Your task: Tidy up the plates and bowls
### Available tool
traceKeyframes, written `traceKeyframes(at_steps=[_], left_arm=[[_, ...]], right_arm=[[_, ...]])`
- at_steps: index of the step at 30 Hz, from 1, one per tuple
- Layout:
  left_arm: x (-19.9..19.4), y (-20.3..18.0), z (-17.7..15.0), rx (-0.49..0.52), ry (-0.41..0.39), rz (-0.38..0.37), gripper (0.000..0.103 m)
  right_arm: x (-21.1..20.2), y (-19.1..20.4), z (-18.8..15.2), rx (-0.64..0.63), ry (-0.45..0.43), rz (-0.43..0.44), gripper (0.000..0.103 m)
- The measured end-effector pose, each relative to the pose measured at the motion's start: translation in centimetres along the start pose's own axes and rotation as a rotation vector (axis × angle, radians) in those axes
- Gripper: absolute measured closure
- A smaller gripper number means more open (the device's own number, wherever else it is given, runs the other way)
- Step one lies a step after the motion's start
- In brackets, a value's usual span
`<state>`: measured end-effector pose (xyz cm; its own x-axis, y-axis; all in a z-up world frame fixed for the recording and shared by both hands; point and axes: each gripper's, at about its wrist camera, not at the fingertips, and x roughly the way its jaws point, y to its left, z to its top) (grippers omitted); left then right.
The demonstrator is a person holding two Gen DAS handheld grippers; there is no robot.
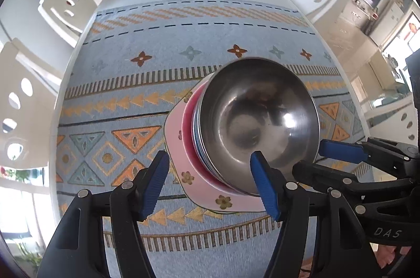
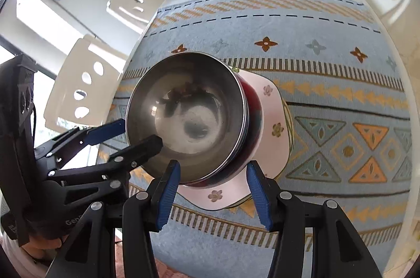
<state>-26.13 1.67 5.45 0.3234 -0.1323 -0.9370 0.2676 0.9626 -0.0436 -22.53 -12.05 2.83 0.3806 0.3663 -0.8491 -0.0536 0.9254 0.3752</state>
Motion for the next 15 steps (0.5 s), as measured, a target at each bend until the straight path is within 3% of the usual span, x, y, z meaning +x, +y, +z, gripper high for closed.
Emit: traceKeyframes(at_steps=[15], left_arm=[[0.01, -0.36, -0.41, -0.043, 0.007, 0.029, 0.041]], right_arm=[[0.24, -0.29, 0.62, -0.062, 0.037, 0.004, 0.052]])
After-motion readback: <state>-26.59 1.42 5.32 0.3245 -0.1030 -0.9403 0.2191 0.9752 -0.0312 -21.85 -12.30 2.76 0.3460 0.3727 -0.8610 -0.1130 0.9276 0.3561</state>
